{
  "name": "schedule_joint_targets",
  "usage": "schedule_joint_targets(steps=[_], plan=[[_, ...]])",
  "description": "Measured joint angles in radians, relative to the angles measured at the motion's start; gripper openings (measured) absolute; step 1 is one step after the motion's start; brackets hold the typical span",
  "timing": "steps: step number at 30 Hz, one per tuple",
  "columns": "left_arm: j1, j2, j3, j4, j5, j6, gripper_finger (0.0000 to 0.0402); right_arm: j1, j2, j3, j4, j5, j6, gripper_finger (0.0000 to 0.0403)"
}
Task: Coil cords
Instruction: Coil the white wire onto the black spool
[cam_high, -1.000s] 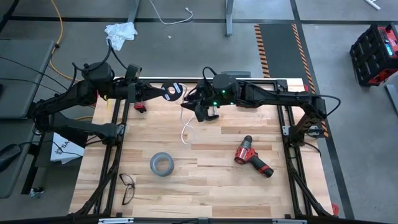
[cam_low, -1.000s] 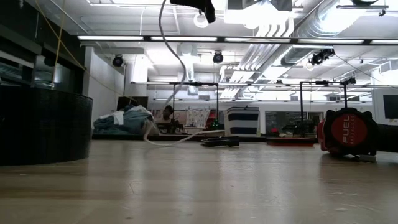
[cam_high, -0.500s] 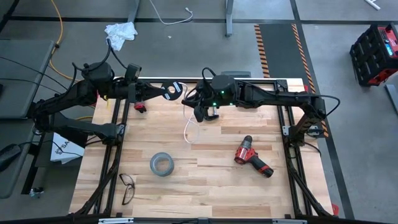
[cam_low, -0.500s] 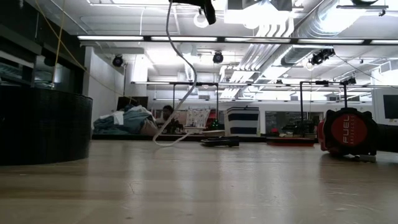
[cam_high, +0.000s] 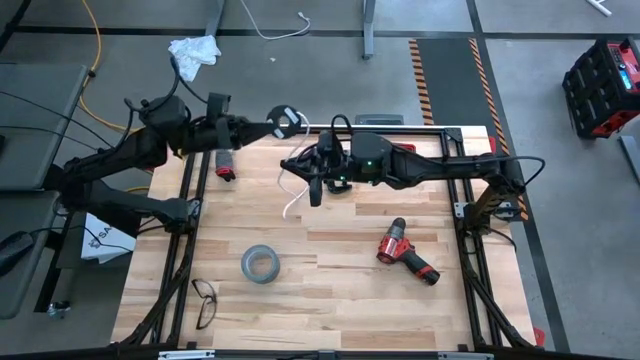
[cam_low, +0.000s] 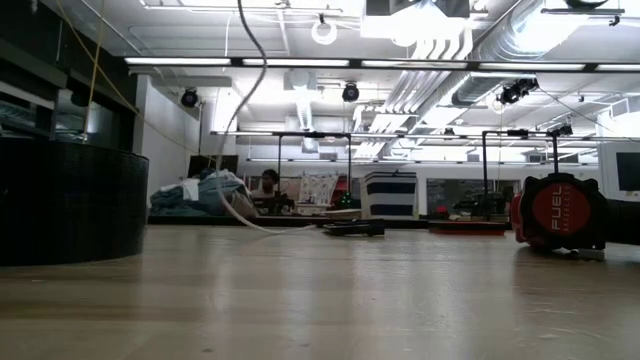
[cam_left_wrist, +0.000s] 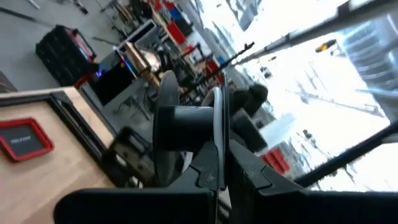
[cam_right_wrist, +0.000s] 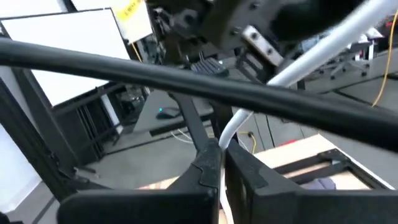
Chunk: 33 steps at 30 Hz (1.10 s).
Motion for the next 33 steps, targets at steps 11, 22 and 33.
schedule_joint_targets(steps=[11, 22, 33], plan=[[0.003, 0.112, 0.000, 0.216, 0.062, -0.211, 0.0007, 0.007, 0.025, 0.000, 0.191, 0.030, -0.058, 0.0001], [0.002, 0.105, 0.000, 0.204, 0.054, -0.212, 0.0007, 0.023, 0.025, 0.000, 0.294, -0.005, -0.101, 0.0000], [-0.054, 0.121, 0.000, 0.280, 0.053, -0.370, 0.0007, 0.017, 0.040, 0.000, 0.288, 0.023, -0.150, 0.0000]])
